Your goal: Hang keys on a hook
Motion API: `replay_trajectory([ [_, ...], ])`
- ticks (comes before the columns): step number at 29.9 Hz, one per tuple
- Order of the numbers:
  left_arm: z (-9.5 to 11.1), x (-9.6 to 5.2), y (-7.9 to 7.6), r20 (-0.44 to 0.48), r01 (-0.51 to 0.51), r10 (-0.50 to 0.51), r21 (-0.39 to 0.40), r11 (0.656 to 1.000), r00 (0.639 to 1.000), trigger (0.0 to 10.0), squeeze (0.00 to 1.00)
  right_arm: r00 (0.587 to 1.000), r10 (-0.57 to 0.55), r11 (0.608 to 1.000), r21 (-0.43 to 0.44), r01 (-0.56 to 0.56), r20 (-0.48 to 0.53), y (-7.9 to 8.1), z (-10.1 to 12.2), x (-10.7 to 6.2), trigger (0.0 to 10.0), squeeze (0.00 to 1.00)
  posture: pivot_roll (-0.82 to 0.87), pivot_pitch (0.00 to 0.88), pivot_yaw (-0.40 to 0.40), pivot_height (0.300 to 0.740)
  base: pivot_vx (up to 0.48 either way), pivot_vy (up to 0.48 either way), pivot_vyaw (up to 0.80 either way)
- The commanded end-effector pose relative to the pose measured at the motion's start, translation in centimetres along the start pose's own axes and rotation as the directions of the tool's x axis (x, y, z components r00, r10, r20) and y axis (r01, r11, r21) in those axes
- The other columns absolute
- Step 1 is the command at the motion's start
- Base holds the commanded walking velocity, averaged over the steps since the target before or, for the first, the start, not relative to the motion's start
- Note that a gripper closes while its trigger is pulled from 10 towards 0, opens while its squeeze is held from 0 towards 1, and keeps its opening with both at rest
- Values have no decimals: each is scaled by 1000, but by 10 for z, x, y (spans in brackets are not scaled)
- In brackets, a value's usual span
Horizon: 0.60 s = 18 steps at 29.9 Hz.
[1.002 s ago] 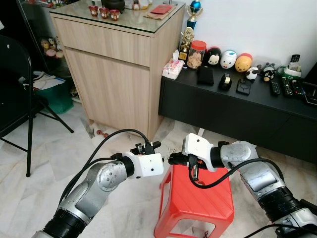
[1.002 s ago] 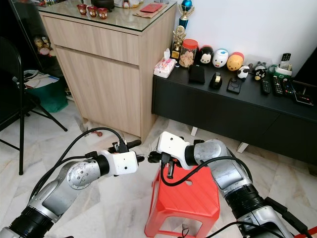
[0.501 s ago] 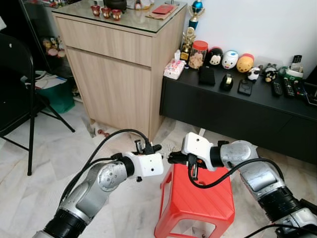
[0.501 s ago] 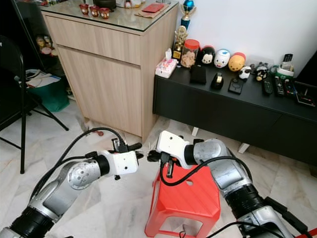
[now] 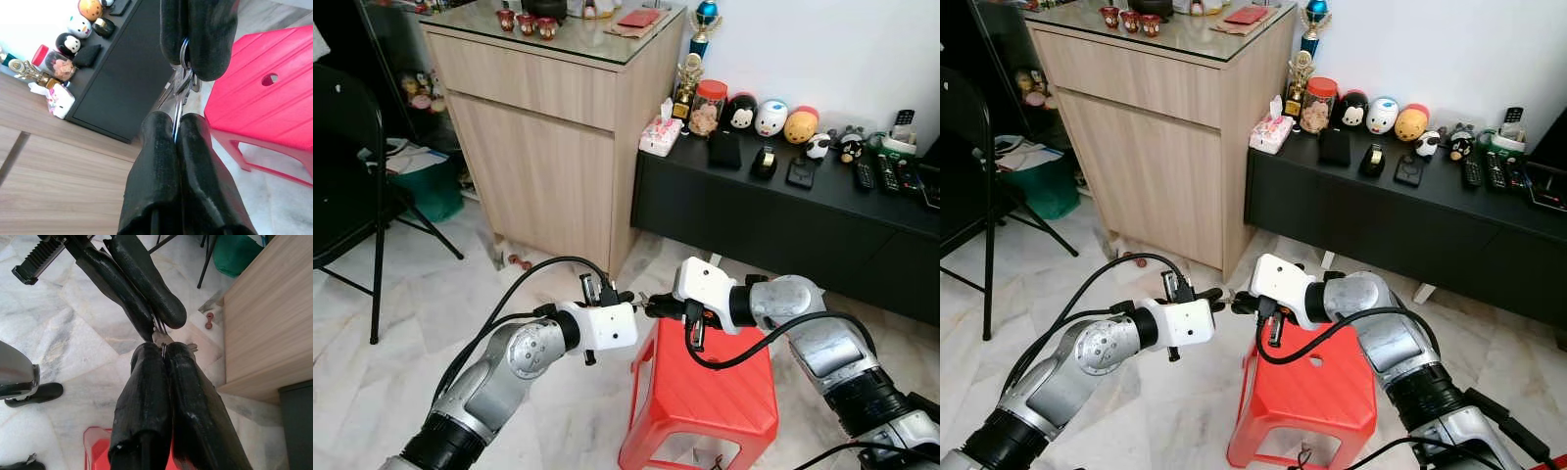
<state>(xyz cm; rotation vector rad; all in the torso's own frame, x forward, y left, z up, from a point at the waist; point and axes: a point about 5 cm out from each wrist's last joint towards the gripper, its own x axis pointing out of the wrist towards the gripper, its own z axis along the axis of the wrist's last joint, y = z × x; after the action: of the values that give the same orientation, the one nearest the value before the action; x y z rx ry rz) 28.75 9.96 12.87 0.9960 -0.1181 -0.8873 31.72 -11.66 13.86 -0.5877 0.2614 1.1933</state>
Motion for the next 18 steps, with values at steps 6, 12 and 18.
replay_trajectory([
  [6, 2, -5, 6, 20, -8, 9, -53, 999, 1000, 0, 0, 999, 21, 999, 27, -20, -39, 4, -11, -1, 10000, 0, 162, 40, -102, 740, 0, 0, 0],
  [12, 1, -6, 5, 15, -1, 2, -62, 998, 1000, 0, 0, 996, 54, 998, 32, -52, -67, 9, -19, -2, 10000, 1000, 162, 43, -101, 740, 0, 0, 0],
  [18, -2, -7, 0, -8, 32, -33, -96, 995, 999, 0, 0, 988, 33, 999, 38, -28, -149, 8, -33, -3, 10000, 0, 160, 44, -99, 740, 0, 0, 0],
])
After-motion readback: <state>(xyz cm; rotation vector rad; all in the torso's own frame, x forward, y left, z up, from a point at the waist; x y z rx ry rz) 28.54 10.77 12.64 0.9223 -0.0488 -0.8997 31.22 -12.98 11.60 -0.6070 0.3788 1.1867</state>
